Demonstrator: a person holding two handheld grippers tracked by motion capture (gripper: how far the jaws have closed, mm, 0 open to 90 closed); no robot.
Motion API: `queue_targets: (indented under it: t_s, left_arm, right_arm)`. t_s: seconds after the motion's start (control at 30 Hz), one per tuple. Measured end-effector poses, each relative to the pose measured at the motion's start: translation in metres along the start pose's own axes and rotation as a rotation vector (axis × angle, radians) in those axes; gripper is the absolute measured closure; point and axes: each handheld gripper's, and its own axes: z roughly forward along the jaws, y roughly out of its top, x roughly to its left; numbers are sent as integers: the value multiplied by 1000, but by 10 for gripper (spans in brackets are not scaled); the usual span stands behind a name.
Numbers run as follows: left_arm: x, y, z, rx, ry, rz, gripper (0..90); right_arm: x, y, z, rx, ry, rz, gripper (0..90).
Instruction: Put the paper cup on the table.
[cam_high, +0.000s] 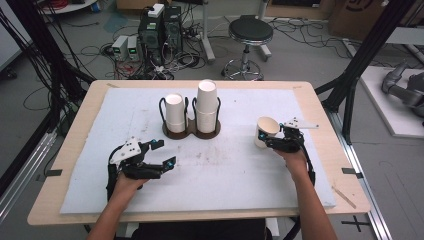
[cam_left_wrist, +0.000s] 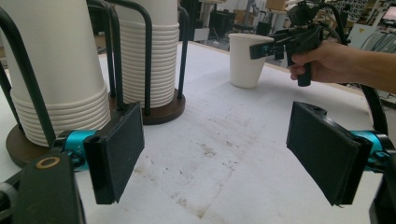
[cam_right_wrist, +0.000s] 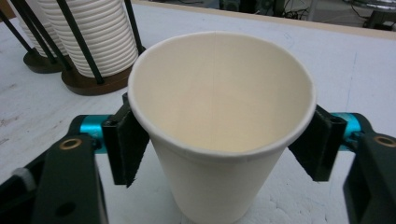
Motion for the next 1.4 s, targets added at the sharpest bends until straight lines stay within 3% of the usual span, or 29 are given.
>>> queue_targets:
  t_s: [0.07,0.13,0.23,0.53,1.23,1.4]
  left_arm:
    - [0,0,-1,-1,2,0,192]
    - [0,0,-1,-3,2,-2,192]
    - [0,0,-1,-2,1,-3,192]
    - [1,0,0,1,2,-4,192]
    - [3,-1,2,-4,0,-20,192]
    - [3,0,2,-19,2,-29,192]
  right_arm:
    - [1,-1,0,14,-6,12,205]
    - [1,-2,0,38,11,19,205]
    - [2,-8,-4,51,17,-9,206]
    - [-1,-25,-26,69,47,-30,205]
    - [29,-23,-71,-96,98,-94,206]
    - [41,-18,-78,-105,124,-123,206]
